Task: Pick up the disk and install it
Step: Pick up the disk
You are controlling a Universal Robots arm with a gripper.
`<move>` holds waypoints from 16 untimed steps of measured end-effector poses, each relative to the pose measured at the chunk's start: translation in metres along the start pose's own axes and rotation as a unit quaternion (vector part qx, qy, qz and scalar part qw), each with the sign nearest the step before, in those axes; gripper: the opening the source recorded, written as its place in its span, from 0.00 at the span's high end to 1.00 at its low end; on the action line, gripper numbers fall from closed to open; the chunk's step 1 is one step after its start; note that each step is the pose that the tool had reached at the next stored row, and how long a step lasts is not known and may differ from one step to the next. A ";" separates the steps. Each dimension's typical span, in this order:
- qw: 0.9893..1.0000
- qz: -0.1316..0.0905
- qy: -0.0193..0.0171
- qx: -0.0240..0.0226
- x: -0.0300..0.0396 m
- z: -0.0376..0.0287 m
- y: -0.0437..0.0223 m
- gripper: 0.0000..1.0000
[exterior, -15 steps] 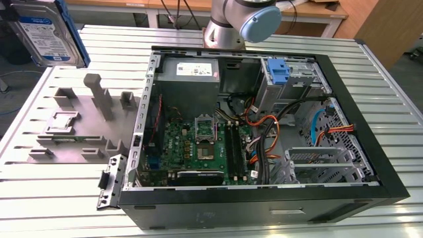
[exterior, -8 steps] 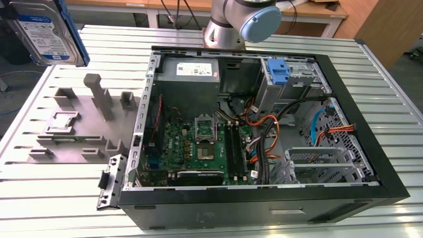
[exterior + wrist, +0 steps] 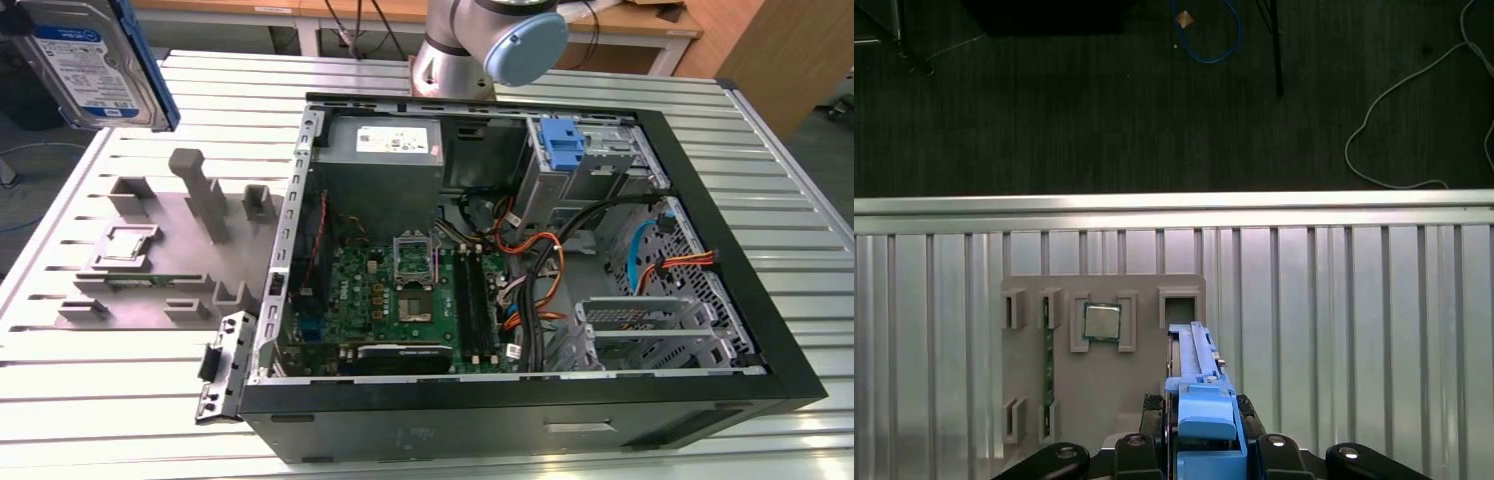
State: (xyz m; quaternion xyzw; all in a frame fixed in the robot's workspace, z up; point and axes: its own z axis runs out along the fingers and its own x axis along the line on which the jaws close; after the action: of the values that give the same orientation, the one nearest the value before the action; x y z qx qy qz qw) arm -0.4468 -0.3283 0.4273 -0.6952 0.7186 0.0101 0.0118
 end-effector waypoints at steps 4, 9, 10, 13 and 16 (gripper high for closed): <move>1.000 0.000 0.000 0.000 0.0000 -0.0015 0.0000 0.64; 1.000 0.000 0.000 0.000 -0.0001 -0.0032 0.0000 0.64; 1.000 0.000 0.000 0.000 -0.0001 -0.0035 0.0000 0.64; 1.000 0.000 0.000 0.000 -0.0001 -0.0044 0.0000 0.64; 1.000 0.000 0.000 0.000 -0.0001 -0.0053 0.0000 0.64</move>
State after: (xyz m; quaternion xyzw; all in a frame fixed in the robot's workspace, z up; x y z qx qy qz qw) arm -0.4468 -0.3283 0.4325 -0.6953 0.7186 0.0101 0.0118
